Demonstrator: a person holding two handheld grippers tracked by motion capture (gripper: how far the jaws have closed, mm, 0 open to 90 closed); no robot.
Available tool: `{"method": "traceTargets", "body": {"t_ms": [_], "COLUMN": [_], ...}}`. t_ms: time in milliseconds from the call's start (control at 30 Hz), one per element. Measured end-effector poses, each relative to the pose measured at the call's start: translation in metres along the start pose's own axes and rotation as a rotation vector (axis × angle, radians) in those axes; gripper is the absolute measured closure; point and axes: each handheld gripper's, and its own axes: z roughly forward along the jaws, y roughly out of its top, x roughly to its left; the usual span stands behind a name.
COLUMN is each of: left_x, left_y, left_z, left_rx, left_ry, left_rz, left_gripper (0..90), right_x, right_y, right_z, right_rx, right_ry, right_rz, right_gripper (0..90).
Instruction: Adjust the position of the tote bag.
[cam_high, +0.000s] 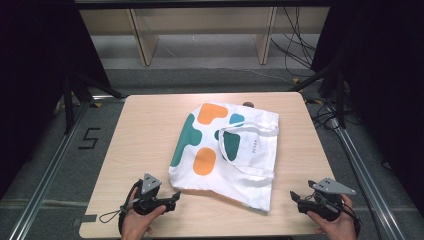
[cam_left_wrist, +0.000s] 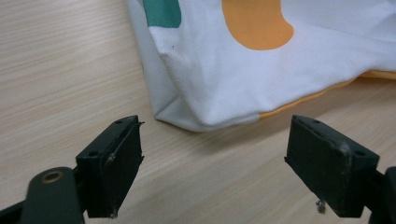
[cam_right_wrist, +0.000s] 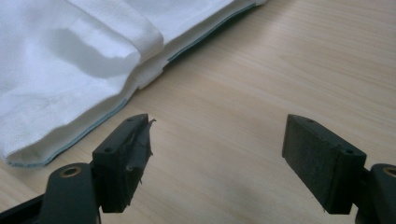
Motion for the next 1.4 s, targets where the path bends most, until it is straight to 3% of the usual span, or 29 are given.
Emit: {"method": "traceTargets", "body": {"t_ms": [67,100,133,267,300,333,400,567,633,733,800,833,867,900,967,1000,1067,1133,1233,1267,1300,1333,1367,1400], "left_x": [0.001,0.0,0.0,0.0,0.0,-0.001,0.001,0.0,0.002,0.003,0.006,0.006,0.009,0.007,0.009,0.011,0.014,0.017,0.018,0.02,0.019,0.019,0.018,0.018], "left_y": [0.0,0.0,0.001,0.003,0.004,0.004,0.005,0.009,0.01,0.011,0.013,0.014,0.016,0.016,0.017,0.018,0.019,0.022,0.023,0.022,0.022,0.022,0.022,0.022], "left_z": [0.0,0.001,0.001,0.001,0.002,0.005,0.004,0.007,0.007,0.011,0.013,0.014,0.013,0.017,0.017,0.022,0.022,0.028,0.032,0.036,0.037,0.037,0.039,0.04], "left_rx": [0.008,-0.004,0.005,0.004,0.008,-0.018,-0.008,-0.043,-0.024,-0.047,-0.044,-0.046,-0.037,-0.068,-0.046,-0.063,-0.044,-0.071,-0.048,-0.064,-0.072,-0.072,-0.092,-0.091], "left_ry": [0.0,0.003,0.0,0.02,0.03,0.027,0.029,0.044,0.044,0.039,0.03,0.031,0.036,0.035,0.047,0.049,0.059,0.062,0.058,0.025,0.022,0.022,0.0,-0.012], "left_rz": [0.007,-0.012,0.015,0.01,0.023,0.005,0.023,-0.016,0.007,-0.045,-0.044,-0.048,-0.01,-0.048,-0.024,-0.064,-0.051,-0.072,-0.078,-0.039,-0.01,-0.01,0.015,0.043], "left_gripper": [17.5,17.5,17.4,18.2,18.9,19.0,19.1,22.5,22.6,23.2,25.8,27.0,29.7,30.8,30.9,31.5,32.5,31.7,32.5,48.8,53.3,61.1,61.1,70.7], "right_x": [0.0,0.0,0.0,0.001,-0.001,-0.001,-0.002,-0.005,-0.004,-0.005,-0.006,-0.006,-0.005,-0.005,-0.004,-0.004,-0.004,-0.004,-0.003,-0.003,-0.003,-0.003,-0.003,-0.003], "right_y": [0.0,0.0,0.0,0.0,0.0,0.0,0.001,0.001,0.001,-0.001,-0.002,-0.002,-0.002,-0.001,-0.001,-0.001,-0.001,0.0,0.001,0.001,0.002,0.001,0.001,0.002], "right_z": [0.0,0.0,0.001,0.001,0.001,0.001,0.001,0.004,0.005,0.003,0.001,-0.001,-0.002,-0.002,-0.003,-0.003,-0.003,-0.001,-0.001,-0.001,-0.001,-0.001,-0.001,-0.001], "right_rx": [-0.001,-0.001,0.0,0.003,-0.004,-0.005,-0.003,-0.001,0.003,-0.003,-0.011,-0.006,-0.005,-0.006,-0.003,-0.009,-0.01,-0.019,-0.017,-0.017,-0.01,-0.022,-0.022,-0.024], "right_ry": [-0.002,0.001,0.004,-0.002,-0.007,-0.001,0.001,-0.001,0.004,0.002,-0.017,-0.003,-0.005,-0.013,-0.013,-0.021,-0.022,-0.014,-0.008,-0.009,-0.009,-0.01,-0.01,-0.008], "right_rz": [-0.004,-0.005,-0.006,0.012,-0.018,-0.013,-0.019,-0.012,-0.002,-0.007,-0.009,0.004,0.009,0.005,0.004,-0.008,-0.01,-0.018,-0.011,-0.023,-0.03,-0.041,-0.041,-0.054], "right_gripper": [24.5,24.6,24.7,24.7,24.6,24.6,24.7,24.8,24.9,25.7,25.7,25.8,25.9,25.9,26.0,26.0,26.0,26.8,26.8,26.8,26.9,28.5,28.5,29.8]}}
